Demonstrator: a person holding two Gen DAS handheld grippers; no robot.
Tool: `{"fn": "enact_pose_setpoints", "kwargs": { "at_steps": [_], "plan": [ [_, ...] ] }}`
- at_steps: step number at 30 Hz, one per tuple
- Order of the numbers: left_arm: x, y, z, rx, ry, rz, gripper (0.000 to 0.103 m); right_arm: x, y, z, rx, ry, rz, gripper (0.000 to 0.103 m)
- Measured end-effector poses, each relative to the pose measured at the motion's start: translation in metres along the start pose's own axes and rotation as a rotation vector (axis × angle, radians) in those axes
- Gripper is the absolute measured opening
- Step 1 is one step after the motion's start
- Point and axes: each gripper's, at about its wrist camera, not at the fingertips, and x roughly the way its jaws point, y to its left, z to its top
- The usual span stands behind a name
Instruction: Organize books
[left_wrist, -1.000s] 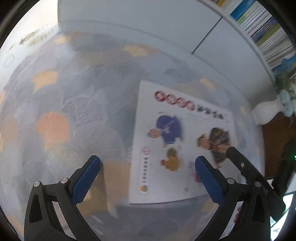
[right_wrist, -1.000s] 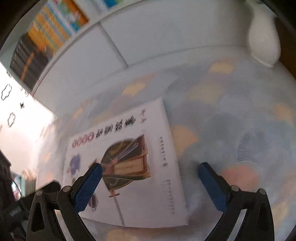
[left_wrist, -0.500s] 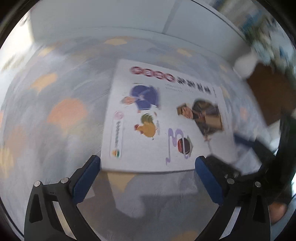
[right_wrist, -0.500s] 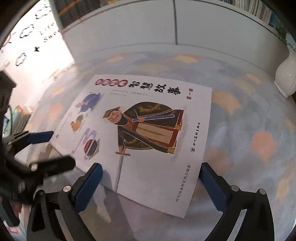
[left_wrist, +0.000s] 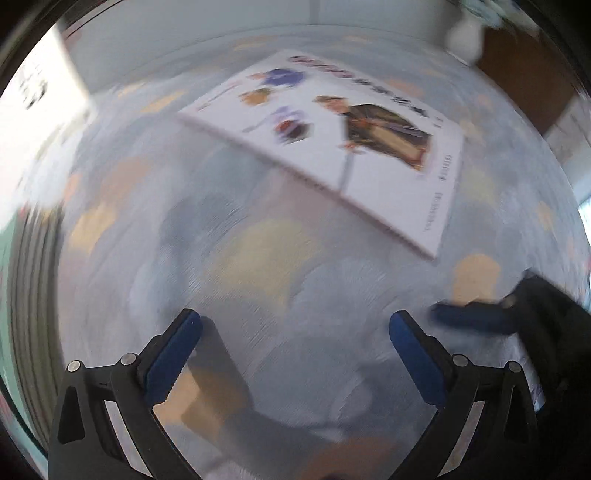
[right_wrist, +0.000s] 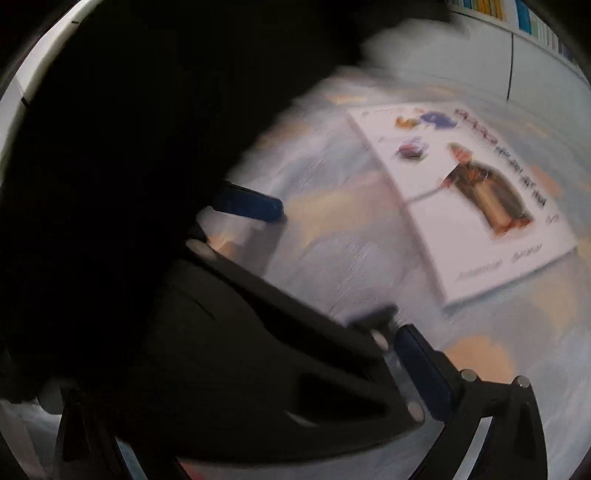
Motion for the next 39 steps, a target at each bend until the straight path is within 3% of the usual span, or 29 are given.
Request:
{"fn": "enact_pose_setpoints", "kwargs": {
  "at_steps": [3, 7, 10, 14, 19, 20, 21, 24, 28, 30, 32, 35, 39],
  "plan": [
    [0.000, 0.005, 0.004, -0.087, 0.000, -0.005, 0.102, -0.023, -0.027, 0.002, 0.003, 0.049, -0.089, 0.103],
    [0.008, 0.014, 0.027, -0.334, -0.003, -0.035, 0.102, -0.064, -0.088, 0.019, -0.001, 0.013, -0.211, 0.103],
    [0.011, 0.012, 0.040, -0.405, -0.025, -0.033, 0.102, -0.081, -0.127, 0.042, -0.010, -0.021, -0.238, 0.103],
    [0.014, -0.002, 0.053, -0.477, -0.062, -0.028, 0.102, -0.082, -0.175, 0.073, -0.032, -0.086, -0.230, 0.103],
    [0.016, -0.007, 0.060, -0.644, -0.124, -0.111, 0.102, -0.048, -0.193, 0.075, -0.032, -0.013, -0.117, 0.103],
    [0.015, -0.007, 0.060, -0.653, -0.126, -0.115, 0.102, -0.036, -0.189, 0.074, -0.053, 0.013, -0.105, 0.103],
    [0.014, -0.006, 0.059, -0.652, -0.128, -0.114, 0.102, -0.032, -0.180, 0.069, -0.101, -0.010, -0.136, 0.103],
    [0.016, -0.011, 0.058, -0.627, -0.140, -0.094, 0.102, -0.032, -0.166, 0.059, -0.127, -0.073, -0.099, 0.103],
    [0.016, -0.021, 0.054, -0.536, -0.120, -0.115, 0.102, -0.042, -0.145, 0.043, -0.156, -0.071, -0.053, 0.103],
    [0.018, -0.028, 0.054, -0.474, -0.090, -0.070, 0.102, -0.046, -0.131, 0.030, -0.196, -0.066, -0.005, 0.103],
    [0.019, -0.036, 0.051, -0.419, -0.078, -0.040, 0.102, -0.046, -0.121, 0.019, -0.219, -0.075, -0.032, 0.103],
    [0.020, -0.042, 0.048, -0.376, -0.074, -0.033, 0.102, -0.052, -0.122, 0.011, -0.125, -0.108, -0.036, 0.103],
    [0.017, -0.032, 0.041, -0.389, -0.081, -0.109, 0.102, -0.059, -0.119, 0.003, 0.004, -0.119, -0.025, 0.103]
  ]
}}
